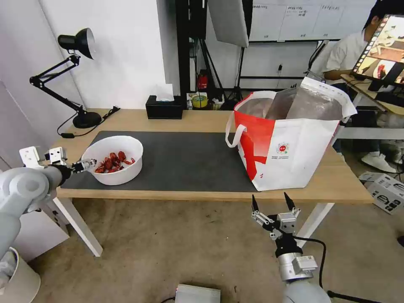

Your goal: Pick up the trash from the table and place it into the takeout bag.

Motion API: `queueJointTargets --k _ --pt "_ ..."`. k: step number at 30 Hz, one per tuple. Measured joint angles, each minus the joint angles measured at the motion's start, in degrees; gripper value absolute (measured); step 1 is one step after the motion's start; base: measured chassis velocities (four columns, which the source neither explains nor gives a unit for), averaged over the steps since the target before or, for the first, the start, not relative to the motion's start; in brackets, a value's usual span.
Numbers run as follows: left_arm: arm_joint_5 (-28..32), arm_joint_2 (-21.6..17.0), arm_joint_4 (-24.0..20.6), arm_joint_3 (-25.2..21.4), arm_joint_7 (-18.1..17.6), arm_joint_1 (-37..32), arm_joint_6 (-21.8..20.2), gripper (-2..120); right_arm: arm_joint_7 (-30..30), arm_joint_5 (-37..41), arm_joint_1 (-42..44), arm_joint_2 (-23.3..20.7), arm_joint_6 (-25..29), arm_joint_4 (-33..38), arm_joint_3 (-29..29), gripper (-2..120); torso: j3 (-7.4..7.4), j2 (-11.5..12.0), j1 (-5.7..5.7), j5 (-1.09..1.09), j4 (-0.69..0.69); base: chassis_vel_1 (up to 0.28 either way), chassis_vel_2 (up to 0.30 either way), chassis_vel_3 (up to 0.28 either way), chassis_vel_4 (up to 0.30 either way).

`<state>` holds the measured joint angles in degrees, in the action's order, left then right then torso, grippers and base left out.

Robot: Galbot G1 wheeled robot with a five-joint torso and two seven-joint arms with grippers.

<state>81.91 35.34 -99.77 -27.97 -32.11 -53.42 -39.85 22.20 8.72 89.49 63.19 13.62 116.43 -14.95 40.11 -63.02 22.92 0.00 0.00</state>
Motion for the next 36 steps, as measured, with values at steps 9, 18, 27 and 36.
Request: queueJointTargets --k 9,18,27,36 --pt "0.2 -0.1 1.1 3.2 -0.5 2.6 -0.6 66 0.1 0.0 -0.2 0.2 0.0 -0.4 0.0 100 0.00 0.0 0.00 0.00 0.00 0.000 0.000 0.000 0.000" --pt "0.2 -0.2 1.6 4.7 -0.8 4.1 -1.0 34 0.1 0.0 -0.2 0.3 0.0 -0.4 -0.1 100 0.00 0.0 -0.01 0.00 -0.01 0.000 0.000 0.000 0.000" --pt "0.1 -0.3 1.8 5.5 -1.0 4.3 -1.2 1 0.2 0.0 -0.1 0.3 0.0 -0.4 -0.1 100 0.00 0.0 -0.01 0.00 -0.01 0.000 0.000 0.000 0.000" --pt "0.0 -0.3 1.0 4.9 -1.0 4.3 -1.4 0 0.2 0.0 -0.1 0.4 0.0 -0.5 -0.1 100 0.00 0.0 -0.01 0.00 -0.01 0.000 0.000 0.000 0.000"
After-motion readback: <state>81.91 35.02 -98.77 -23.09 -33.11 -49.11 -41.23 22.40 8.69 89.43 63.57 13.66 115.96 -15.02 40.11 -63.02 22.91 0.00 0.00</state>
